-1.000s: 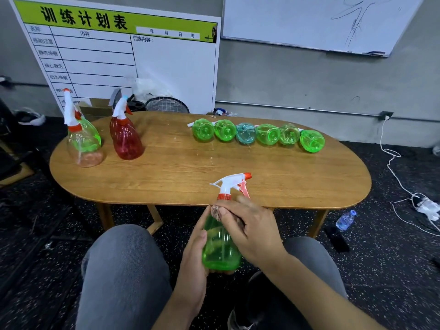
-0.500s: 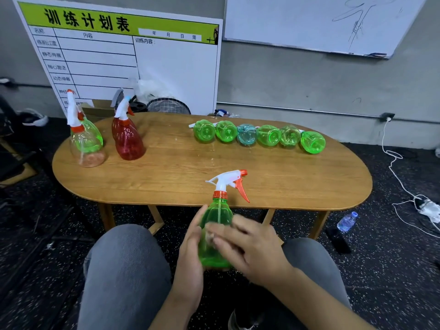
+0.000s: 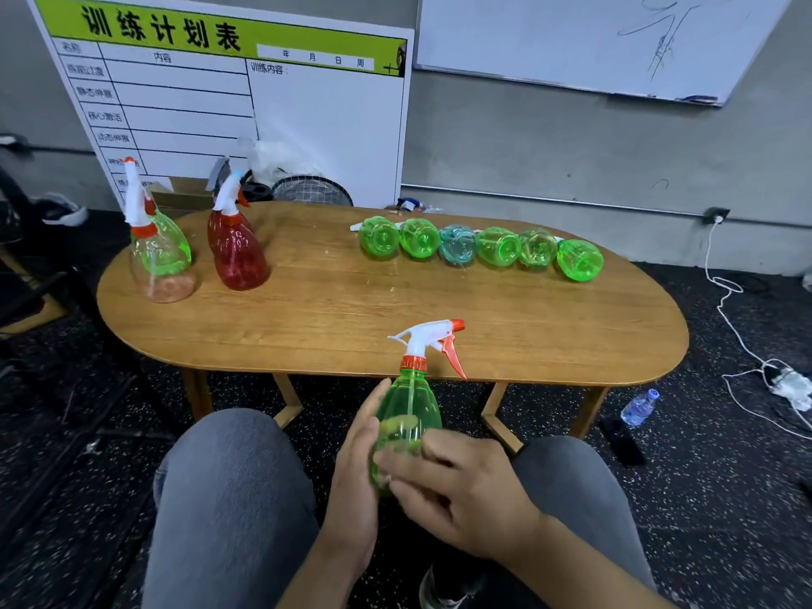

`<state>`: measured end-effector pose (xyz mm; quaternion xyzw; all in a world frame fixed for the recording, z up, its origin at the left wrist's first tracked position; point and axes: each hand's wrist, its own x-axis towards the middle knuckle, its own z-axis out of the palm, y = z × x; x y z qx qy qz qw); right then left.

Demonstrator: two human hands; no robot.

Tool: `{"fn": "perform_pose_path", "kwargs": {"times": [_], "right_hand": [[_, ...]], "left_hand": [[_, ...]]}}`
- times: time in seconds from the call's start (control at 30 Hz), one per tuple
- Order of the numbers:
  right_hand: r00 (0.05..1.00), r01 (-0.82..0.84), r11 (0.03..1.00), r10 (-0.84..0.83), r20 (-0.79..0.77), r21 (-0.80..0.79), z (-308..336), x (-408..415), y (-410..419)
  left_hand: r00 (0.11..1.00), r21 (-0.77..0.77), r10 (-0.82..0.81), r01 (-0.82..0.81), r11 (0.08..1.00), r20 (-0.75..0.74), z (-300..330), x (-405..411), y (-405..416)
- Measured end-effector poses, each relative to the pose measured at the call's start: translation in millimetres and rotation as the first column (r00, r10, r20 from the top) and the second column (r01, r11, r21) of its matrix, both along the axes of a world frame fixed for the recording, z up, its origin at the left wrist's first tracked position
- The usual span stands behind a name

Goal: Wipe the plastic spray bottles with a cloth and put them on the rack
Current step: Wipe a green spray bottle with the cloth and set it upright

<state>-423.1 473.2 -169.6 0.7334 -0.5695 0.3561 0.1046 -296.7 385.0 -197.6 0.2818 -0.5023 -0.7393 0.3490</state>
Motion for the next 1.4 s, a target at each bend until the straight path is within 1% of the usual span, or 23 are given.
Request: {"fn": "perform_pose_path", "kwargs": {"times": [0.1,0.17,0.23,0.3,0.33,0.4,0.47,0.57,0.63,0.67,0.73,0.8,0.87,0.93,1.0,1.07,1.1,1.13,1.2,1.27,1.33,1.4], "right_hand": [[0.993,-0.072,0.997,0.074,-0.088,0.026,-1.3,-5.9,7.4],[0.995,-0.078,0.997,0.079,-0.056,0.028,3.8,-7.4,6.0],[0.996,0.011,1.000,-0.011,0.086,-0.003,13.2,-9.8,-1.1],[0.947,0.186,0.983,-0.177,0.266,-0.007,23.4,-15.2,-13.6],[0.915,0.260,0.965,-0.254,0.314,0.024,28.0,-18.3,-20.9],[0.881,0.345,0.931,-0.365,0.300,0.120,32.2,-20.2,-33.6],[0.879,0.354,0.920,-0.389,0.276,0.167,28.8,-13.8,-39.6],[0.890,0.326,0.933,-0.358,0.283,0.155,14.7,0.8,-34.5],[0.925,0.270,0.957,-0.288,0.249,0.104,4.1,4.6,-22.5],[0.949,0.225,0.972,-0.233,0.211,0.064,0.2,5.5,-15.5],[0.992,0.096,0.995,-0.095,0.085,-0.010,-7.1,7.5,-3.0],[0.999,-0.015,0.999,0.013,-0.050,-0.045,-12.4,7.1,5.3],[0.992,-0.041,0.998,0.034,-0.119,-0.052,-12.4,7.0,8.1],[0.993,-0.045,0.998,0.039,-0.110,-0.052,-9.9,5.7,8.5],[0.999,-0.043,0.998,0.041,-0.035,-0.050,-8.4,4.2,9.5],[0.988,0.005,0.999,0.003,0.157,-0.045,-6.9,2.2,10.8],[0.961,0.059,0.997,-0.046,0.273,-0.039,-6.0,0.0,10.7],[0.918,0.131,0.991,-0.112,0.380,-0.024,-5.4,-2.8,9.8],[0.809,0.248,0.969,-0.219,0.545,0.021,-3.9,-9.4,6.5],[0.703,0.289,0.956,-0.245,0.668,0.047,-0.7,-13.7,3.3],[0.636,0.284,0.957,-0.228,0.737,0.051,3.2,-16.8,-0.6],[0.607,0.281,0.958,-0.224,0.763,0.058,6.2,-18.7,-5.0]], "left_hand": [[1.000,0.009,0.000,0.000,1.000,-0.019,4.0,-1.0,1.9],[1.000,0.019,0.013,-0.012,1.000,-0.025,3.8,-1.3,1.8],[1.000,0.002,0.017,-0.017,1.000,-0.009,3.8,-2.7,0.7],[1.000,-0.037,0.013,-0.012,0.999,0.005,4.6,-4.5,0.9],[1.000,-0.050,0.008,-0.008,0.999,0.005,4.9,-5.2,1.3],[1.000,-0.058,-0.007,0.008,0.998,0.009,5.0,-5.6,2.2],[1.000,-0.036,-0.015,0.015,0.999,0.002,3.9,-4.2,1.3],[1.000,0.019,0.007,-0.007,1.000,-0.008,-2.1,-2.8,-1.6],[1.000,0.050,0.013,-0.012,0.999,-0.009,-3.5,-2.1,-0.9],[1.000,0.056,0.010,-0.010,0.998,-0.012,-2.9,-2.1,0.1],[0.999,0.064,0.012,-0.009,0.998,-0.040,-0.5,-0.8,1.9],[0.997,0.082,0.014,-0.008,0.997,-0.079,3.5,-0.4,1.8],[0.995,0.091,0.009,0.000,0.996,-0.099,7.3,-0.8,2.2],[0.995,0.074,0.012,-0.005,0.997,-0.102,9.6,-0.1,3.4],[0.995,0.038,0.013,-0.009,0.999,-0.096,11.2,0.9,4.8],[0.998,-0.004,0.007,-0.007,1.000,-0.068,11.8,1.3,4.8],[0.998,-0.015,-0.002,0.001,1.000,-0.066,12.5,1.5,4.6],[0.997,-0.026,-0.018,0.016,1.000,-0.073,12.5,1.8,4.4],[0.993,-0.030,-0.051,0.049,0.998,-0.106,11.9,1.0,4.3],[0.989,0.005,-0.063,0.065,0.998,-0.132,12.0,0.2,4.8],[0.987,0.037,-0.079,0.085,0.996,-0.142,10.5,0.1,4.6],[0.984,0.043,-0.105,0.112,0.993,-0.144,10.3,-1.0,5.4]]}}
